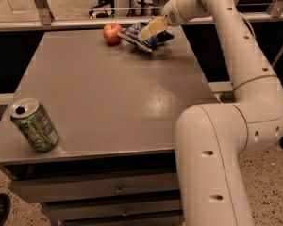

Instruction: Move blue chip bag near apple

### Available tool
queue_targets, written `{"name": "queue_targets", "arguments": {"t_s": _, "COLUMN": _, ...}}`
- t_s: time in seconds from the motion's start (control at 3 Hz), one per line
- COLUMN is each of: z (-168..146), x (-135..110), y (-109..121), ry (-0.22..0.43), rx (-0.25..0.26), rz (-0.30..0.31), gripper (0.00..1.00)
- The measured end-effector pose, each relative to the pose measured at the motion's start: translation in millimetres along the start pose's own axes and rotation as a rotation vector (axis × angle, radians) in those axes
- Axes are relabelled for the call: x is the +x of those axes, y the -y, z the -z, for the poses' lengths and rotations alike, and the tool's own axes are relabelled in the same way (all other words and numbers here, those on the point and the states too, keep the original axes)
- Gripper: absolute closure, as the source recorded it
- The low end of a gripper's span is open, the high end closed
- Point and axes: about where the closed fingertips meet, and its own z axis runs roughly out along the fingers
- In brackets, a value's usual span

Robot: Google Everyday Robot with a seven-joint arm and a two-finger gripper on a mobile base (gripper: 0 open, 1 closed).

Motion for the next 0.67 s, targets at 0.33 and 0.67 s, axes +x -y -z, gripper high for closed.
{"name": "queue_targets", "arguments": {"t_s": 0.33, "z": 15.3, "x": -2.9, "y": -3.6, "ry": 0.046, "rx": -0.032, "rz": -0.017, "gripper": 0.0}}
{"name": "queue_targets", "arguments": {"t_s": 0.67, "z": 60.2, "x": 8.0, "y": -3.1, "ry": 0.124, "rx": -0.08, "rz": -0.049, "gripper": 0.0}}
